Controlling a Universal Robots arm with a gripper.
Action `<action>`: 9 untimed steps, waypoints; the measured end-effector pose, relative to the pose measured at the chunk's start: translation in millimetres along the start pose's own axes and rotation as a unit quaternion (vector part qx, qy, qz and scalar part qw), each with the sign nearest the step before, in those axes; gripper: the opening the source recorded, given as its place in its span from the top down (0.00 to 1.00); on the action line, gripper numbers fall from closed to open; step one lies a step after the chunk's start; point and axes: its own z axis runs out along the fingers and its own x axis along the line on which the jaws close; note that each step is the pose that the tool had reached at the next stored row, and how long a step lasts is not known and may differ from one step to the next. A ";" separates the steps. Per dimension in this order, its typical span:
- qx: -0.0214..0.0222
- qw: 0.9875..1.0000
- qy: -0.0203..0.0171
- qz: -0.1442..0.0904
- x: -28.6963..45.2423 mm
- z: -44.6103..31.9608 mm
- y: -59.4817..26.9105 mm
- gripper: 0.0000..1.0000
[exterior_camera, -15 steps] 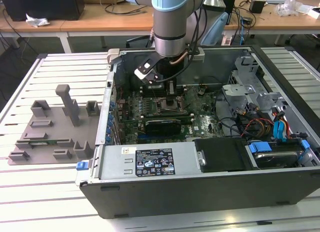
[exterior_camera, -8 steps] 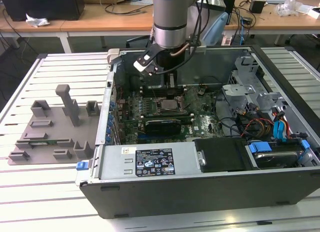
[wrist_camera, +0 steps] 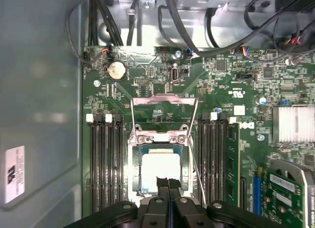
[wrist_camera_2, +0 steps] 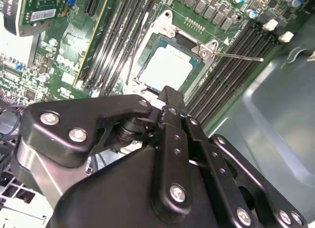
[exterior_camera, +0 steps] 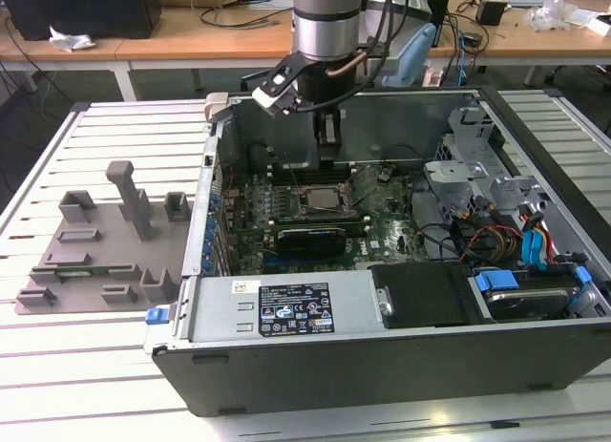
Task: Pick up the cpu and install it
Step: 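Place the cpu into insertion slot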
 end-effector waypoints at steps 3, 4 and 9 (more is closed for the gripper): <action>0.000 1.000 0.000 0.000 -0.1 -2.6 0.1 0.89; 0.000 1.000 0.000 0.000 -0.1 -2.7 0.1 0.89; 0.000 1.000 0.000 0.000 -0.1 -3.2 0.1 0.89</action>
